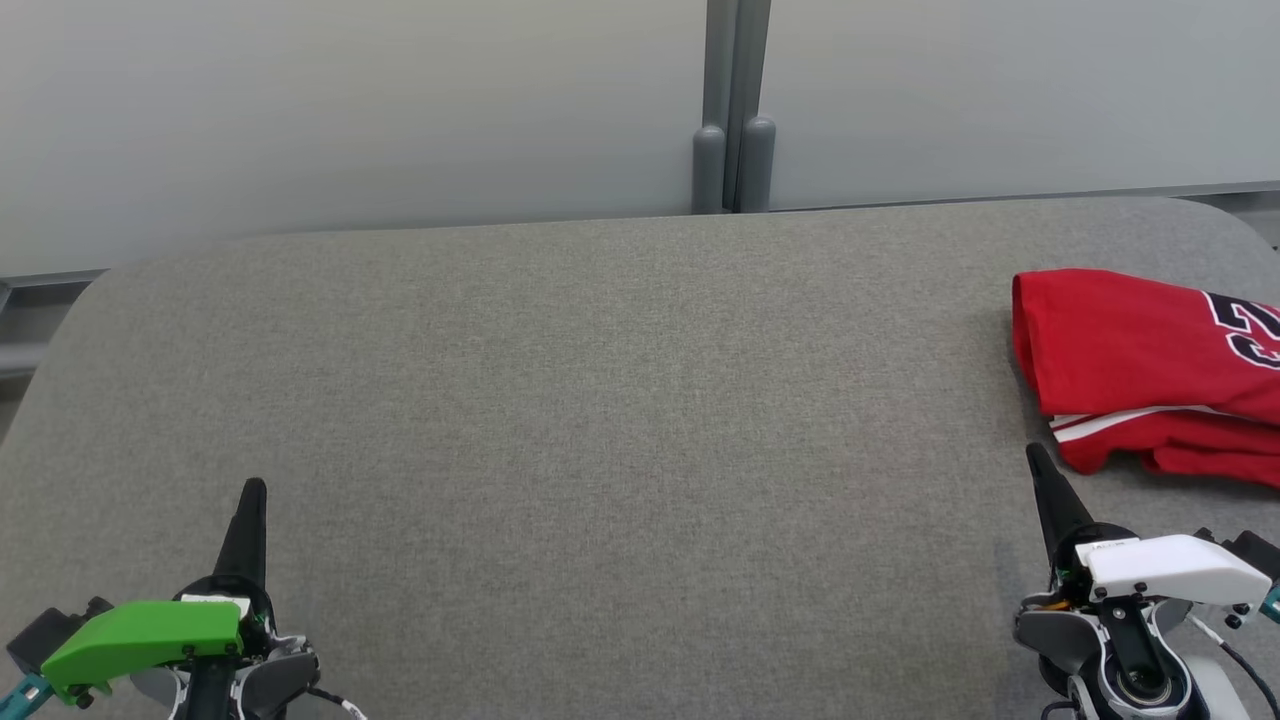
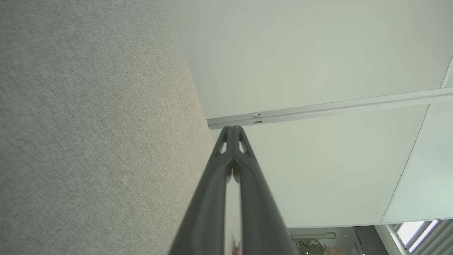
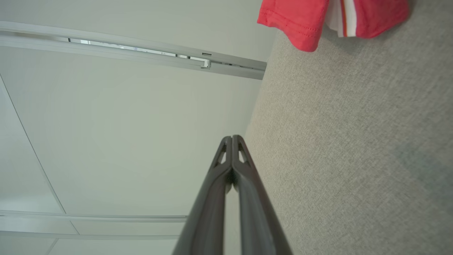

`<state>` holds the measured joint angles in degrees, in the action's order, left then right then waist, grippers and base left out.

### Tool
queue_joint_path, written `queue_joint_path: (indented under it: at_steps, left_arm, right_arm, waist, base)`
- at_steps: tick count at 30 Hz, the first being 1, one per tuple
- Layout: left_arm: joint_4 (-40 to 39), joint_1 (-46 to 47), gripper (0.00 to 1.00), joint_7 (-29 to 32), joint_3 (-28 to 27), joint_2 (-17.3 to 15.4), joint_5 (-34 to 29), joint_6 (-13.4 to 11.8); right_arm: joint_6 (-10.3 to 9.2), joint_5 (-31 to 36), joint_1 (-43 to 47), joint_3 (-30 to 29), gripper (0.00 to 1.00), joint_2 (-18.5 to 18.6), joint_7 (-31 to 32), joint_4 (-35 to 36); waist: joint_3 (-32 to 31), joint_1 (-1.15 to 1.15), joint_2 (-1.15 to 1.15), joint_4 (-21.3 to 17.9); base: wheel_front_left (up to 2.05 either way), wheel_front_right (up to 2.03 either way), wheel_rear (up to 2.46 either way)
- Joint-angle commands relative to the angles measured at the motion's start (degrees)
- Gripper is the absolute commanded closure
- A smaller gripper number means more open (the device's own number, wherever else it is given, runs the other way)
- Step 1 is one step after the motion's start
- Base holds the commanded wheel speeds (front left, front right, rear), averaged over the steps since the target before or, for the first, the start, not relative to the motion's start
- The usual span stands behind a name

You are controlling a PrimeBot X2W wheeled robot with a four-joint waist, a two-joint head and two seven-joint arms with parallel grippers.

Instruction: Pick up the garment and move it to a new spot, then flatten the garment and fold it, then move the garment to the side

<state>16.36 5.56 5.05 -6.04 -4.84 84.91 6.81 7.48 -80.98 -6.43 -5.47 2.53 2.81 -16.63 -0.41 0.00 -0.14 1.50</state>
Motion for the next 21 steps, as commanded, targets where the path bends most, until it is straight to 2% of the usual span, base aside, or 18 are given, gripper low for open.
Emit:
queue_joint_path:
  at_steps: [1,21]
  left_arm:
    - [-0.5,1.4,1.00,0.5,-0.6,0.2,1.0,0.4]
    - [-0.8,2.6,1.00,2.6,-2.5,1.7,6.5,0.9]
  right_arm:
    - [0.03,-1.7,-1.2,0.1,1.00,0.4,0.5,0.4]
    - [0.02,-10.2,-2.2,0.6,1.00,0.5,2.4,0.5]
  waist:
    - [0.1,0.00,0.11,-0.1]
    - [0.6,0.00,0.13,-1.3]
  base:
    - [0.00,0.00,0.00]
    - [0.00,0.00,0.00]
